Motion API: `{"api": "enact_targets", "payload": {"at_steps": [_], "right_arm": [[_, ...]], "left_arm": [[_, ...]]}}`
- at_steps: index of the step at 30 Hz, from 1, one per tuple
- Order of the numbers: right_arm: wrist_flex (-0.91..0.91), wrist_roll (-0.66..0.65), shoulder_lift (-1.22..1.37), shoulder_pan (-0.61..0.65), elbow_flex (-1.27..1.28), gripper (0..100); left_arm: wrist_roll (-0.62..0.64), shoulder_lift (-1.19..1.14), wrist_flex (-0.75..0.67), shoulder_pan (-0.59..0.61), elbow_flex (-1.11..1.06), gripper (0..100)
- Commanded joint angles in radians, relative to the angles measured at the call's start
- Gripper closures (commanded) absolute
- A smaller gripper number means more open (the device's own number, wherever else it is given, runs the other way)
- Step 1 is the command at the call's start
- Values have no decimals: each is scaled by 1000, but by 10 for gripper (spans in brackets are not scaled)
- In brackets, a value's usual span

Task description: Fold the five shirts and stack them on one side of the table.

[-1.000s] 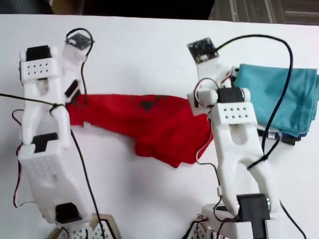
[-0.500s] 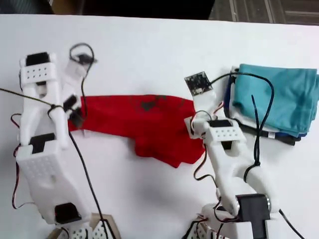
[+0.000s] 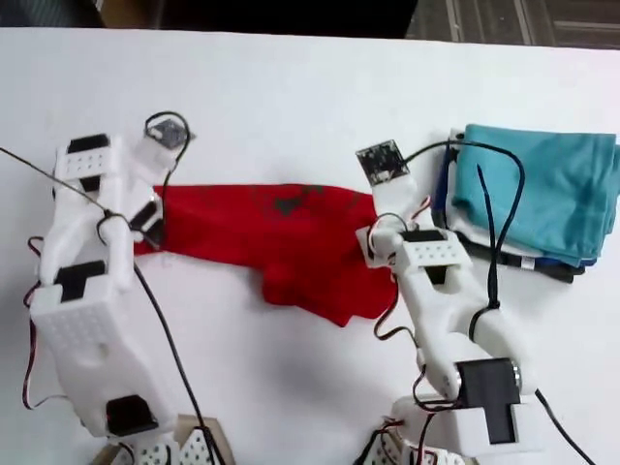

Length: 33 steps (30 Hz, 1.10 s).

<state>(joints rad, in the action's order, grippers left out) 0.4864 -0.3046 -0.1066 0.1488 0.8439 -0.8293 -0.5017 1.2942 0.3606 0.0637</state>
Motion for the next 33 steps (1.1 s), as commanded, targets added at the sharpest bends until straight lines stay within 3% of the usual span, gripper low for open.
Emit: {"api": "enact_targets", "payload": {"at_steps": [1, 6, 8, 10, 11, 24, 29, 33], "right_arm": [[-12, -6, 2, -1, -41, 598], [-15, -8, 4, 1, -41, 598], [-15, -8, 4, 1, -41, 598], [-16, -8, 4, 1, -41, 598], [-16, -8, 4, 1, -41, 598], [-16, -8, 4, 1, -41, 598], [-12, -6, -2, -4, -40, 598], [7, -6, -35, -4, -40, 598]], "left_arm": [[6, 37, -60, -6, -42, 801], [6, 37, -94, -6, -48, 800], [6, 40, -94, -9, -45, 867], [8, 48, -87, -17, -45, 996], [8, 49, -74, -21, -44, 965], [34, 117, 497, -137, 441, 974], [97, 319, 496, -129, 366, 974], [94, 505, 493, -130, 133, 974]]}}
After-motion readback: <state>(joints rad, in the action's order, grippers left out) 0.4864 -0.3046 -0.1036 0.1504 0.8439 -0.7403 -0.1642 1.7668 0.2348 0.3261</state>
